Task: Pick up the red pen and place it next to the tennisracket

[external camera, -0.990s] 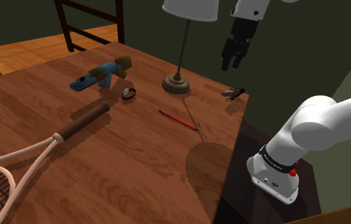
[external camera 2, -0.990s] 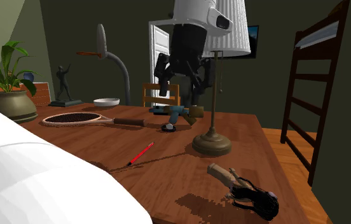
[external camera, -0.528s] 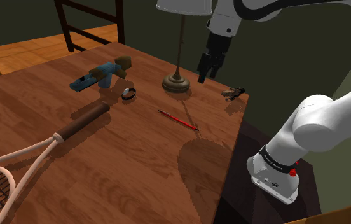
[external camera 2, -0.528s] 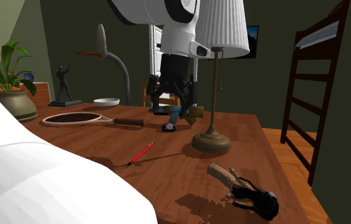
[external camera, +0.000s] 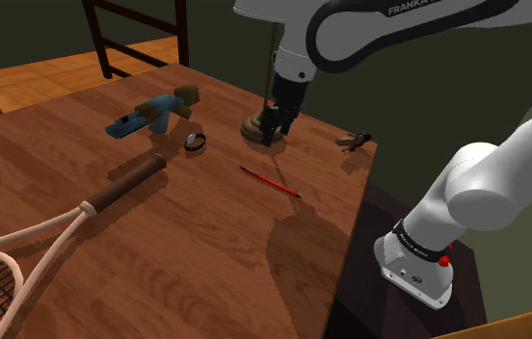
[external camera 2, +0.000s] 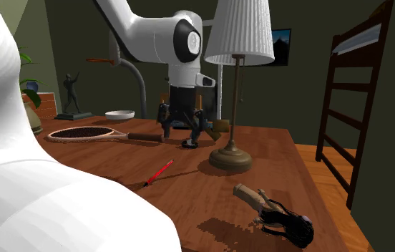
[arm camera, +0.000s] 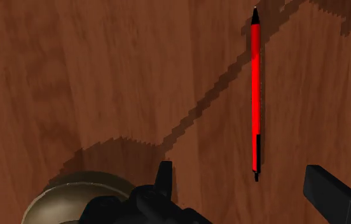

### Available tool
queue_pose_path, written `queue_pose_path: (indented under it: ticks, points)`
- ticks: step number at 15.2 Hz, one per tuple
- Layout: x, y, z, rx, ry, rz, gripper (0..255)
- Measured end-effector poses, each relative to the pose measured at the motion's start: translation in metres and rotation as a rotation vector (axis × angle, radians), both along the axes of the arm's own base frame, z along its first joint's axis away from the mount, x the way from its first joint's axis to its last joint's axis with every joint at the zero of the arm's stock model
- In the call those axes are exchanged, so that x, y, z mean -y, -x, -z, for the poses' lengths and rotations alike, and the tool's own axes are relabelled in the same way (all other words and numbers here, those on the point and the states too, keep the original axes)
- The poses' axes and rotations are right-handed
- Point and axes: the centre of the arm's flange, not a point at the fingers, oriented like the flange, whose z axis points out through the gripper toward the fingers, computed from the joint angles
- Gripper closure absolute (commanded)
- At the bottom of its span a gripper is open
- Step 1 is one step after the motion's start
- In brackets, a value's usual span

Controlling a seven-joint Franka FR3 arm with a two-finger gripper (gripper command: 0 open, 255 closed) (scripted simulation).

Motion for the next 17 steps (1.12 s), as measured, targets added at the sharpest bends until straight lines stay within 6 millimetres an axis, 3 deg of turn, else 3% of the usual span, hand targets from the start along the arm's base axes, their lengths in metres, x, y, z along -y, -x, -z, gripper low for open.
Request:
queue_pose_path:
  ticks: [6, 13, 17]
  points:
    - [-0.059, -0.021, 0.044, 0.047, 0.009, -0.076, 0]
    - [-0.067, -0.025, 0.081, 0.052, 0.010, -0.085, 0]
    - [-0.068, -0.025, 0.088, 0.052, 0.010, -0.086, 0]
